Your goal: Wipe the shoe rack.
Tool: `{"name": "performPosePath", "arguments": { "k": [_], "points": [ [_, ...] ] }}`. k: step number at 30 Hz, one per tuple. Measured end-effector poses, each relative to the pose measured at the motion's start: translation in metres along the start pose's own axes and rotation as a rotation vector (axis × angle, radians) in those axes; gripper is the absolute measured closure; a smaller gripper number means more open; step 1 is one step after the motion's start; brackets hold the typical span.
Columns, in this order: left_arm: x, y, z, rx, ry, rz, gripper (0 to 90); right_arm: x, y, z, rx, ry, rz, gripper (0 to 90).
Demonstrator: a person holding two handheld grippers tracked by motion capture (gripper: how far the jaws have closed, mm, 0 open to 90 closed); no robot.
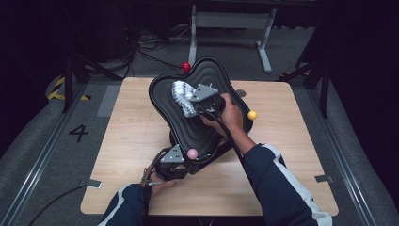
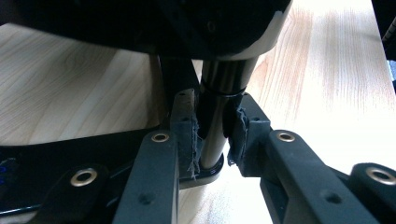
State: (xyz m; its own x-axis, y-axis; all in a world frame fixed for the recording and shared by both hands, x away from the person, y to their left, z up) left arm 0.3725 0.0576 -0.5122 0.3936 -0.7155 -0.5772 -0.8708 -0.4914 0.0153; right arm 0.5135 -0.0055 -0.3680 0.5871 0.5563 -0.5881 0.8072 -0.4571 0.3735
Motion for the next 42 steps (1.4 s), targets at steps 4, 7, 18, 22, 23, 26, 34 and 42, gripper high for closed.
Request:
{"name": "performPosePath", "arguments": {
  "k": [4, 7, 18, 22, 23, 26, 34, 42],
  "points": [
    [0.0, 0.0, 0.0, 0.004, 0.005, 0.0, 73.6, 0.005, -0.008, -0.012, -0.024, -0.001, -0.007, 82.0],
    [0.0, 0.0, 0.0, 0.001, 0.007, -0.001, 73.6, 0.008, -0.014, -0.018, -0.034, 0.004, -0.017, 81.9],
    [0.0, 0.0, 0.0, -0.003, 0.011, 0.003, 73.5, 0.011, -0.021, -0.025, -0.076, 0.001, -0.033, 81.9],
    [0.0, 0.0, 0.001, -0.003, 0.01, 0.004, 73.5, 0.011, 0.0, -0.016, -0.035, -0.009, -0.004, 81.9],
    [0.0, 0.0, 0.001, -0.003, 0.01, 0.005, 73.5, 0.01, 0.006, -0.012, -0.023, -0.016, 0.007, 81.9],
    [0.0, 0.0, 0.0, -0.002, 0.011, 0.006, 73.5, 0.008, 0.027, -0.002, 0.003, -0.036, 0.044, 82.0],
    [0.0, -0.001, 0.001, -0.005, 0.015, 0.016, 73.3, 0.004, 0.068, 0.023, 0.058, -0.081, 0.12, 82.0],
    [0.0, -0.001, 0.001, -0.006, 0.013, 0.02, 73.2, 0.0, 0.107, 0.047, 0.164, -0.097, 0.189, 82.0]
  ]
}}
Point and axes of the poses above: each handheld gripper's, and its own axes: x roughly forward along the jaws, z roughly out of its underside, y roughly to its right, the point moved 8 cm from there along x, roughly forward along the jaws, and after that the axes turned 8 degrees about -z, right-handed, at the moved point
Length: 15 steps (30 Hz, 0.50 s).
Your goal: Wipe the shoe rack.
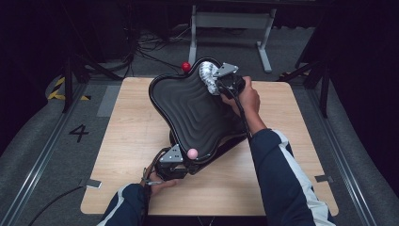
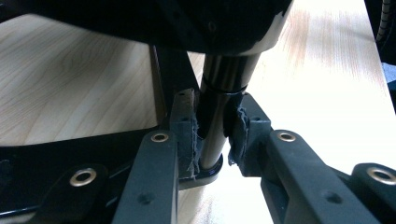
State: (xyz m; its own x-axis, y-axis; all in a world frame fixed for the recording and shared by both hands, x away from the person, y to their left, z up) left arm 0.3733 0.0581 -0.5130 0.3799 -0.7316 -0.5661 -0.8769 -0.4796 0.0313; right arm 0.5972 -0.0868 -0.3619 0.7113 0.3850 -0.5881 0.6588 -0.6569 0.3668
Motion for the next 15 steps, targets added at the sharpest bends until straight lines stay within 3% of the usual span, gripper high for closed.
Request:
{"name": "performPosePath", "arguments": {
  "k": [3, 7, 10, 15],
  "points": [
    [0.0, 0.0, 0.0, 0.003, 0.0, 0.0, 73.3, 0.001, 0.01, 0.003, 0.022, -0.013, 0.023, 82.0],
    [0.0, 0.0, 0.0, -0.004, 0.004, 0.007, 73.2, 0.003, 0.014, 0.003, 0.036, -0.016, 0.018, 82.0],
    [0.0, 0.0, 0.0, -0.003, 0.003, 0.008, 73.2, 0.003, 0.013, 0.0, 0.028, -0.018, 0.02, 82.0],
    [0.0, 0.0, 0.0, -0.002, 0.003, 0.009, 73.2, 0.0, 0.002, -0.003, 0.006, -0.005, -0.016, 82.0]
  ]
}}
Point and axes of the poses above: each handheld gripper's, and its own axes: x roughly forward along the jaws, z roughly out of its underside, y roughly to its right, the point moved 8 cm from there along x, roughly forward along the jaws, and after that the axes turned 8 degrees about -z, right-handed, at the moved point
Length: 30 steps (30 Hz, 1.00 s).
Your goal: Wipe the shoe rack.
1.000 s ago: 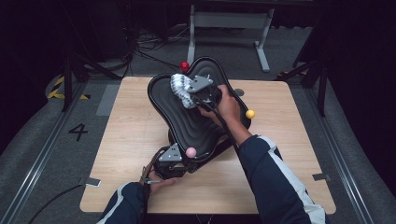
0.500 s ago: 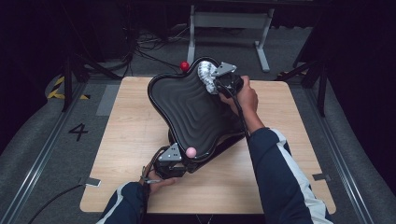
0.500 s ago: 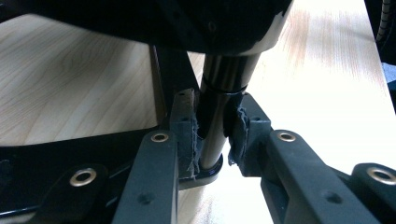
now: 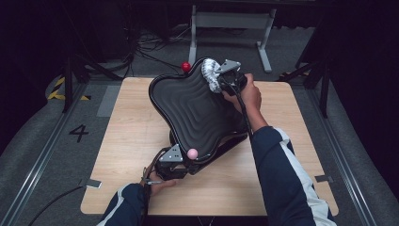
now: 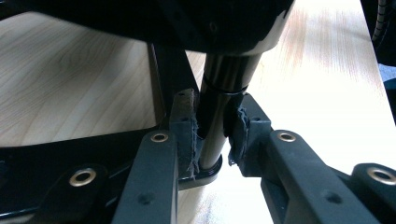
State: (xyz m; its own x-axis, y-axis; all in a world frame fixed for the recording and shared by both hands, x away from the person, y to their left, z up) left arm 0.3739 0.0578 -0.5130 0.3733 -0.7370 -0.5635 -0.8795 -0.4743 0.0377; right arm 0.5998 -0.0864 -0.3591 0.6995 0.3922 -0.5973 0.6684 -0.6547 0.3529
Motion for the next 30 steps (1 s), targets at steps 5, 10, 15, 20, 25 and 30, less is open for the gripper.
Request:
{"name": "performPosePath", "arguments": {
  "k": [5, 10, 15, 20, 25, 30],
  "points": [
    [0.0, 0.0, 0.0, -0.003, -0.002, 0.002, 73.2, -0.005, -0.024, -0.004, -0.045, 0.017, -0.062, 81.9],
    [0.0, 0.0, 0.0, 0.0, -0.008, 0.0, 73.1, -0.01, -0.053, -0.012, -0.1, 0.036, -0.107, 81.9],
    [0.001, 0.001, 0.0, -0.003, -0.005, -0.001, 73.1, -0.014, -0.088, -0.024, -0.159, 0.064, -0.168, 81.7],
    [0.001, 0.001, 0.0, -0.002, -0.005, -0.001, 73.1, -0.017, -0.122, -0.038, -0.231, 0.087, -0.217, 81.7],
    [0.001, 0.001, 0.0, -0.002, -0.006, -0.001, 73.2, -0.018, -0.139, -0.047, -0.277, 0.09, -0.229, 81.7],
    [0.001, 0.0, 0.0, 0.001, -0.007, -0.002, 73.2, -0.016, -0.129, -0.044, -0.256, 0.09, -0.224, 81.7]
  ]
}}
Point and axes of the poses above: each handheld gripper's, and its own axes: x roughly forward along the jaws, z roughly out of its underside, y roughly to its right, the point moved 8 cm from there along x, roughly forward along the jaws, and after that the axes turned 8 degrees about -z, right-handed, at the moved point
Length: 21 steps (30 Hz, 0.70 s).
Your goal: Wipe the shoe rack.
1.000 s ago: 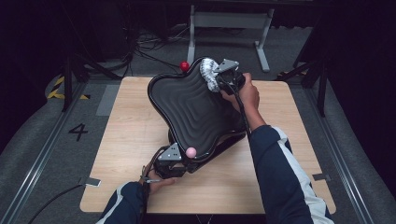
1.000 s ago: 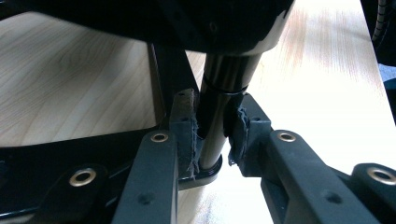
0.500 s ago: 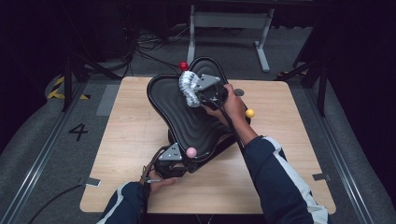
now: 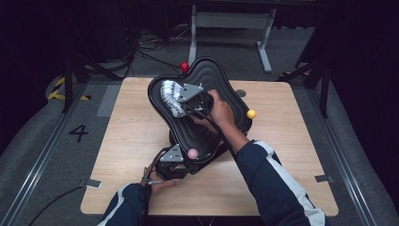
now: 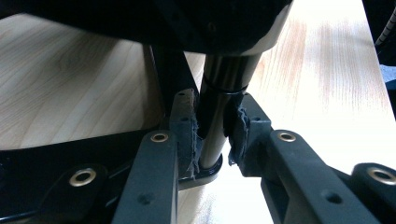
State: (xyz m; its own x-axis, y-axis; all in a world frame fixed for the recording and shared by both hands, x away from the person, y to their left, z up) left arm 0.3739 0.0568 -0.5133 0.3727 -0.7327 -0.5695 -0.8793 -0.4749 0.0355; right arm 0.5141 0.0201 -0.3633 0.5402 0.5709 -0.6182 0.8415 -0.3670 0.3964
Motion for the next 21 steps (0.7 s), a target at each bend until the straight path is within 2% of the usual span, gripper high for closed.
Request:
{"name": "performPosePath", "arguments": {
  "k": [4, 5, 8, 16, 19, 20, 21],
  "points": [
    [0.0, 0.0, 0.0, -0.001, 0.0, 0.0, 73.2, -0.002, 0.014, 0.009, 0.046, -0.001, 0.006, 81.7],
    [0.0, 0.0, 0.0, 0.0, 0.0, 0.0, 73.2, -0.003, 0.023, 0.015, 0.056, -0.013, 0.032, 81.6],
    [0.0, 0.0, 0.0, -0.001, 0.001, 0.002, 73.2, -0.004, 0.031, 0.02, 0.071, -0.019, 0.041, 81.6],
    [0.0, -0.001, 0.0, 0.0, -0.004, 0.004, 73.1, -0.011, 0.071, 0.052, 0.15, -0.073, 0.128, 81.6],
    [0.0, -0.001, 0.0, 0.001, -0.004, 0.004, 73.1, -0.015, 0.082, 0.064, 0.2, -0.076, 0.134, 81.7],
    [0.0, -0.001, 0.0, 0.001, -0.001, 0.002, 73.1, -0.015, 0.085, 0.068, 0.201, -0.095, 0.149, 81.7],
    [0.0, -0.001, 0.0, 0.0, -0.004, 0.003, 73.1, -0.016, 0.088, 0.072, 0.215, -0.089, 0.147, 81.7]
  ]
}}
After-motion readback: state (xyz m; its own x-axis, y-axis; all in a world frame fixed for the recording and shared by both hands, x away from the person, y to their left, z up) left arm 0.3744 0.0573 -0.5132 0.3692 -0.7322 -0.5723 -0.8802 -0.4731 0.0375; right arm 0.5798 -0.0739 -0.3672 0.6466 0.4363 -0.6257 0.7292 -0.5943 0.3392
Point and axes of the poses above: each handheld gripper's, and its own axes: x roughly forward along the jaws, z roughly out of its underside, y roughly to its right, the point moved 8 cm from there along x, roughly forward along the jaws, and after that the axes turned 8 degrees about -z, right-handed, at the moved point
